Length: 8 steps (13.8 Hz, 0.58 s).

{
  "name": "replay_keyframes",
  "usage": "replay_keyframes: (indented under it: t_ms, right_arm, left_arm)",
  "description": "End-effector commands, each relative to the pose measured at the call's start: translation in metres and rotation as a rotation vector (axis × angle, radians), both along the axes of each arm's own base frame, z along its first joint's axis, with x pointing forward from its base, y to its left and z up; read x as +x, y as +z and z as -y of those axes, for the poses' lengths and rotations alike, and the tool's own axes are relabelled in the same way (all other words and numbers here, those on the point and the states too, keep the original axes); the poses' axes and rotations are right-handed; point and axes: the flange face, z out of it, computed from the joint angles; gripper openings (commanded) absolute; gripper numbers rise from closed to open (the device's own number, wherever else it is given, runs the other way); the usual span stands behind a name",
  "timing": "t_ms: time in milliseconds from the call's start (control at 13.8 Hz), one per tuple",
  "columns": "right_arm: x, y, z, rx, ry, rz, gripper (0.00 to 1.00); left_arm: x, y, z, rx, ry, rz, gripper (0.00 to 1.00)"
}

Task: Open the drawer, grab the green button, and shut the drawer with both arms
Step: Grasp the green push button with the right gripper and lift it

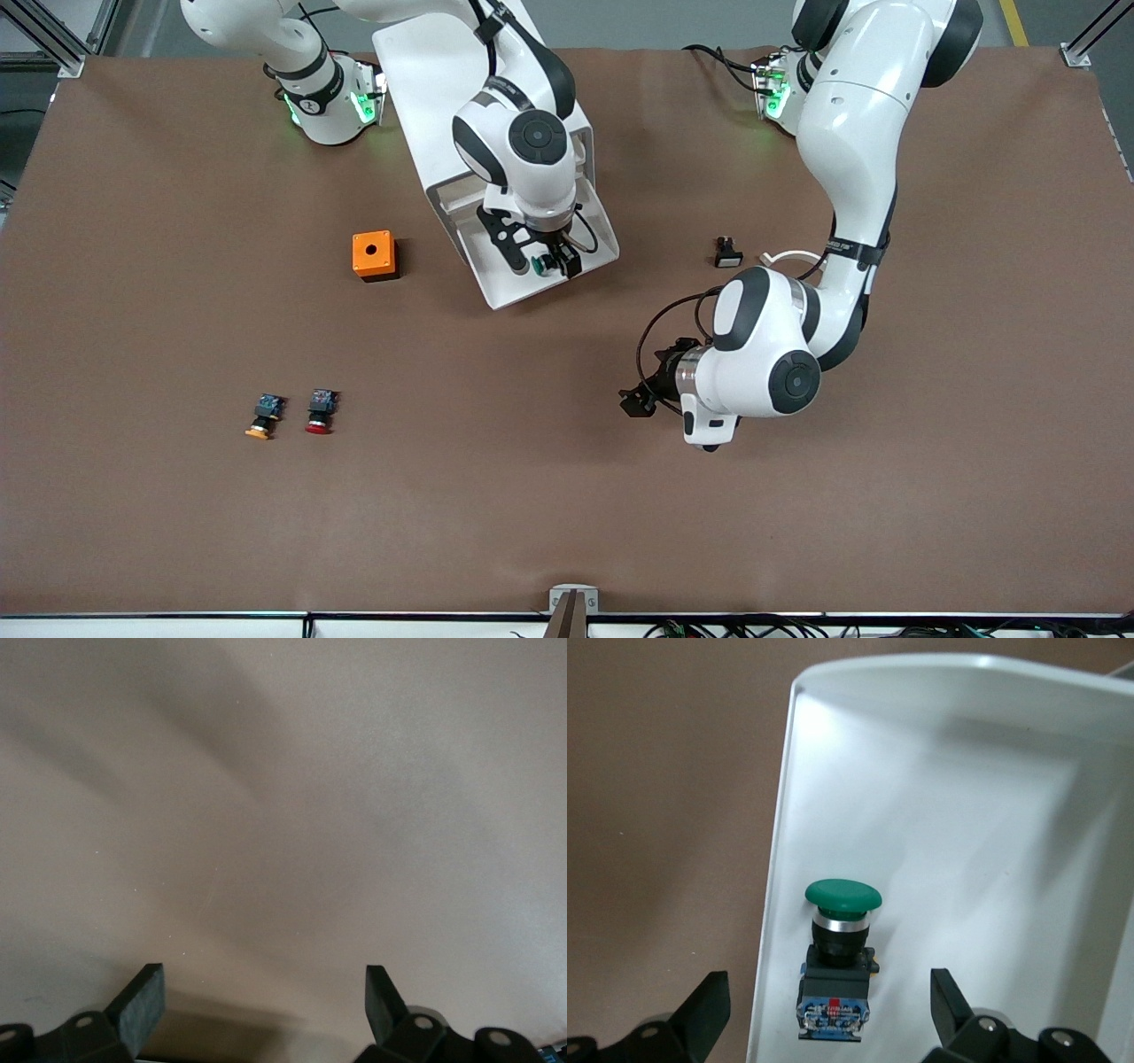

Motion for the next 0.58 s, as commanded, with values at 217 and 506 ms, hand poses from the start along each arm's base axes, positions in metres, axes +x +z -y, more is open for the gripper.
replay_keyframes:
  t_ms: [217, 506]
  right_arm:
    - [0.001, -0.023, -0.022, -0.016, -0.029, 0.002, 0.88]
    - [0.001, -0.024, -0.021, -0.026, -0.011, 0.0, 0.8]
  left_arm:
    - [-0.005, 0.0, 0.007, 0.021, -0.03, 0.035, 0.99]
    - [-0.008, -0.003, 0.013, 0.025, -0.036, 0.035, 0.99]
